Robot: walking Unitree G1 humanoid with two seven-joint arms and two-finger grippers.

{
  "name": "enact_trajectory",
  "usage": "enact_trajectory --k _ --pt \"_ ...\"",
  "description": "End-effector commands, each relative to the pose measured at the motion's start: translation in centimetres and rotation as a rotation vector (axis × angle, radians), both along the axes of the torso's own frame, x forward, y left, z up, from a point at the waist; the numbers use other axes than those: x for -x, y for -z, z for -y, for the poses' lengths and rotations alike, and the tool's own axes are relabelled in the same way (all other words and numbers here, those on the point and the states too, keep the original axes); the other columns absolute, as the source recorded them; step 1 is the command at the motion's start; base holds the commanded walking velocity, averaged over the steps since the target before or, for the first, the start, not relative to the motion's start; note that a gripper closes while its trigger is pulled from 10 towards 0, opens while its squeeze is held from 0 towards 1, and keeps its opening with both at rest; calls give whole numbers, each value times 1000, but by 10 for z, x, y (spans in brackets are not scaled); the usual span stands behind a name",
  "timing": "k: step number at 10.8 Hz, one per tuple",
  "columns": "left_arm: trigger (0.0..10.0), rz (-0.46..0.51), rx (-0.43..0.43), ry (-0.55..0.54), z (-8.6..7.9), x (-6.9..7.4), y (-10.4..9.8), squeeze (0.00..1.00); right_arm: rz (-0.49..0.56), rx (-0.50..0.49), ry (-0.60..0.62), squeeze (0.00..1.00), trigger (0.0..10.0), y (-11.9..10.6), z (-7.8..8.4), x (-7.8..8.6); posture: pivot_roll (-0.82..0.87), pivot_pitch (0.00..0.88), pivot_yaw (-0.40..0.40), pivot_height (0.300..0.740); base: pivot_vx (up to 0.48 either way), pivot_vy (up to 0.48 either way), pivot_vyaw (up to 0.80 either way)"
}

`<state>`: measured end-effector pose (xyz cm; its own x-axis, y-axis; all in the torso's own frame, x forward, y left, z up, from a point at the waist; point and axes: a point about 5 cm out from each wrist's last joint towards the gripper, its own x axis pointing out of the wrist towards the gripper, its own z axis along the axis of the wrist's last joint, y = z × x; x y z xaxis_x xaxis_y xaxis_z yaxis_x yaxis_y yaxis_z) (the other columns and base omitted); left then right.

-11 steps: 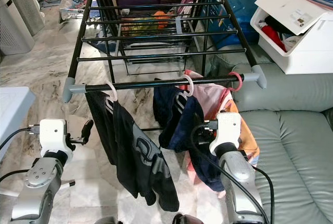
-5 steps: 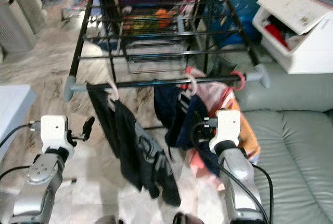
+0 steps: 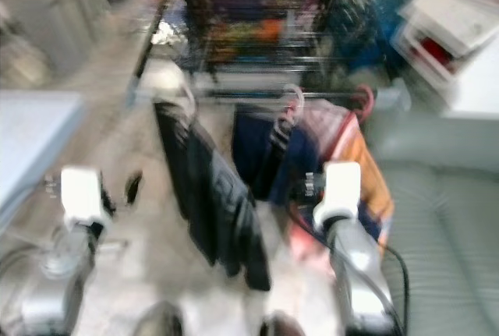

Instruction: Hang hanger

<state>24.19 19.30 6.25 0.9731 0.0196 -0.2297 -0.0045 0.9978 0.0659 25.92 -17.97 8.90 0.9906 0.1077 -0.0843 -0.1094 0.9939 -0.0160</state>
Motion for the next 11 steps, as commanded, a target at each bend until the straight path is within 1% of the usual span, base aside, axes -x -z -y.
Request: enact_trajectory --k 1,4,7,11 --pt "10000 40 -21 -1 -3 -7 -11 0 -5 -8 -5 0 10000 1 -2 0 -4 19 21 740 -330 0 0" --pt "10000 36 -16 7 1 -8 -9 0 -8 -6 -9 0 10000 3 -2 0 -8 9 22 740 -305 0 0" --pt "10000 38 -17 9 0 -9 -9 0 -12 -5 -13 0 10000 5 -4 0 -2 0 20 740 -299 0 0" --pt "10000 54 -12 11 5 -8 -9 0 -6 1 -6 0 10000 5 -1 -2 -2 0 20 740 0 0 0"
